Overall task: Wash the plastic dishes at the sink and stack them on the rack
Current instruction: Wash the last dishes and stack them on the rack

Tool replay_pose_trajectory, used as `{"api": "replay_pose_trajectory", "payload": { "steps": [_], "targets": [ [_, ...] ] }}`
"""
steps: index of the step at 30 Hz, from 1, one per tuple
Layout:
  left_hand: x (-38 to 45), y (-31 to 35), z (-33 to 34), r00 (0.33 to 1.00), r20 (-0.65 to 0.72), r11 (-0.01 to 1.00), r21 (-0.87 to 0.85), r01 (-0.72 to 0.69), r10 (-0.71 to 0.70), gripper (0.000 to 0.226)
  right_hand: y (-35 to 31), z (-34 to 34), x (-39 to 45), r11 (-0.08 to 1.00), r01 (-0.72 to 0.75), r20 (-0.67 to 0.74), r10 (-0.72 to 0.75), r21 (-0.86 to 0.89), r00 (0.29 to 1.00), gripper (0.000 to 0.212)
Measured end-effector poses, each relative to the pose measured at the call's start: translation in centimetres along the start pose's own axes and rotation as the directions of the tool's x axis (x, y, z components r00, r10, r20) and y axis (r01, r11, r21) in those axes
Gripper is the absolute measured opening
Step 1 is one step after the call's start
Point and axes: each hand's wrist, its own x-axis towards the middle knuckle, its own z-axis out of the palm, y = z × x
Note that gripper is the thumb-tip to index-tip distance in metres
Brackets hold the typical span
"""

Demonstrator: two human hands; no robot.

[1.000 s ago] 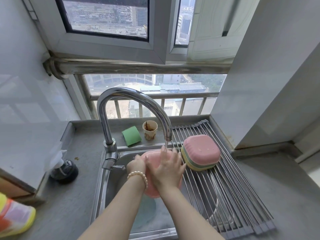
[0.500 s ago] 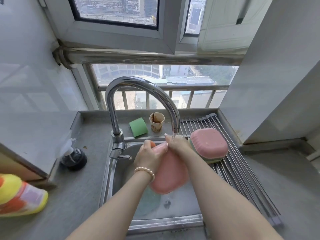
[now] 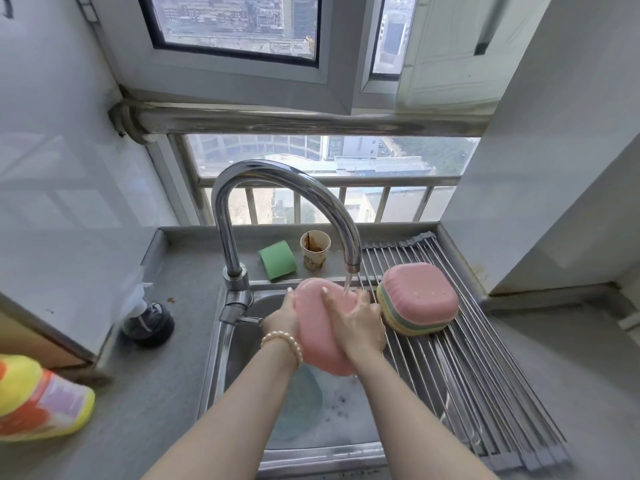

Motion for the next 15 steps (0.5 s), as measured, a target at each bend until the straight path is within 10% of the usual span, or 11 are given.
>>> {"api": "replay_pose_trajectory", "payload": {
  "steps": [5, 12, 15],
  "targets": [
    [-1.9, 0.0, -0.1, 0.995, 0.038, 0.982, 0.159, -0.102, 0.098, 0.073, 0.8, -1.1, 4.0, 0.964, -0.073, 0.057, 0.061, 0.254, 0.997, 0.045],
    [-3.9, -0.3, 0.5, 0.855, 0.248, 0.565, 0.661, -0.494, 0.456, 0.089, -0.2, -1.8, 4.9, 0.986, -0.054, 0.155, 0.029, 0.158, 0.988, 0.032],
    [-3.0, 0.7, 0.5, 0.888, 0.174, 0.694, 0.567, -0.444, 0.426, 0.064, -0.4, -1.4, 4.6, 0.993, 0.022, 0.126, -0.037, 0.119, 0.991, 0.034]
  ]
}}
